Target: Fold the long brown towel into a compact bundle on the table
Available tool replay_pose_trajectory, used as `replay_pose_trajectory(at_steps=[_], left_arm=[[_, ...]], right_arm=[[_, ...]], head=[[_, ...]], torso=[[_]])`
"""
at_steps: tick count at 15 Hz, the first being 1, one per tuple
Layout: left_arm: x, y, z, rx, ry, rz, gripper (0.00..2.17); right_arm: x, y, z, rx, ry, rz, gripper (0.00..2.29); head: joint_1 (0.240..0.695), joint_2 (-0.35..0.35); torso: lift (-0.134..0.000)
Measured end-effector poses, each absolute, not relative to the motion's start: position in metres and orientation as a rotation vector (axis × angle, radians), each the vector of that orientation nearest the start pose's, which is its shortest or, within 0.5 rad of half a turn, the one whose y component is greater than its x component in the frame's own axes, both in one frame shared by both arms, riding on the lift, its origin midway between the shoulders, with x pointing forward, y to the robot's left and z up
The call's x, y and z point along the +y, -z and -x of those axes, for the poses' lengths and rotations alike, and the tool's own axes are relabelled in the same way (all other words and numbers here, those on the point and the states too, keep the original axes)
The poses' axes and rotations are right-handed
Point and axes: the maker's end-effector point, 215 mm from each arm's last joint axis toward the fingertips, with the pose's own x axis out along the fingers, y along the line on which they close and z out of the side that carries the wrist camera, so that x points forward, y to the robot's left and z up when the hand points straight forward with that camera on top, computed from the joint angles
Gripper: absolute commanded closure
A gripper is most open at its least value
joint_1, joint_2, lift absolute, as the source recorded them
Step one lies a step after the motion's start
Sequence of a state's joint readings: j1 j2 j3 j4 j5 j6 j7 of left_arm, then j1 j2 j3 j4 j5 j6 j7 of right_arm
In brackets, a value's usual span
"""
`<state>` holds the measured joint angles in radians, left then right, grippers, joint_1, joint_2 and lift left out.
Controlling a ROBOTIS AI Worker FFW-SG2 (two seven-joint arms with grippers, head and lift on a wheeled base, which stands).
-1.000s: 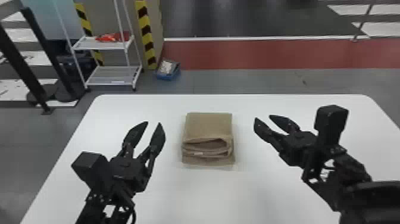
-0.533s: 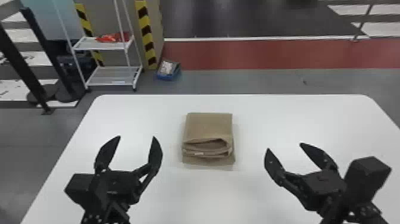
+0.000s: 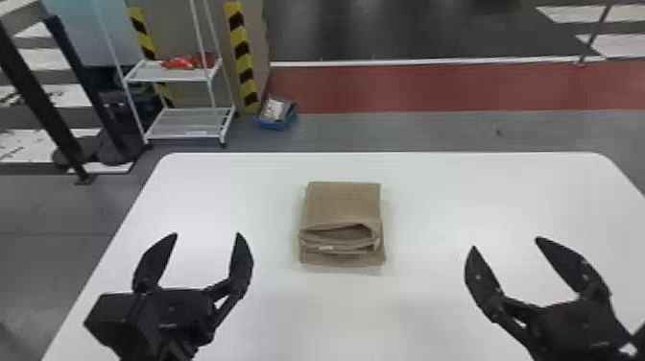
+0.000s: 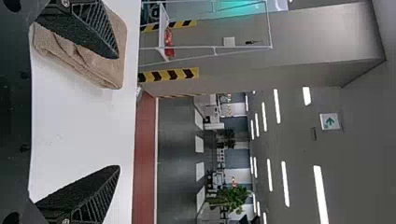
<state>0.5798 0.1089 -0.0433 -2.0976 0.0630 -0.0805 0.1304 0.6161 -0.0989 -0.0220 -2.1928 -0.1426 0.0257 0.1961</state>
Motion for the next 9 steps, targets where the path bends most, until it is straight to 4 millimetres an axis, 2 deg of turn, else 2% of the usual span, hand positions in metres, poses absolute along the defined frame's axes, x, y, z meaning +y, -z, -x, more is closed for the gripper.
replay_pose_trajectory(at_steps=[3, 6, 9], left_arm=[[0.243, 0.319, -0.416, -0.020, -0.044, -0.009, 0.04], [0.244, 0.308, -0.407, -0.042, -0.046, -0.004, 0.03], [0.255, 0.300, -0.400, -0.062, -0.056, 0.006, 0.03]], right_arm=[[-0.210, 0.307, -0.404, 0.015, -0.214, -0.073, 0.04], [-0.217, 0.304, -0.398, 0.015, -0.200, -0.085, 0.04], [-0.231, 0.305, -0.397, 0.017, -0.178, -0.092, 0.04]], head=[[0.695, 0.048], [0.695, 0.040], [0.695, 0.035]], torso=[[-0.109], [-0.109], [-0.109]])
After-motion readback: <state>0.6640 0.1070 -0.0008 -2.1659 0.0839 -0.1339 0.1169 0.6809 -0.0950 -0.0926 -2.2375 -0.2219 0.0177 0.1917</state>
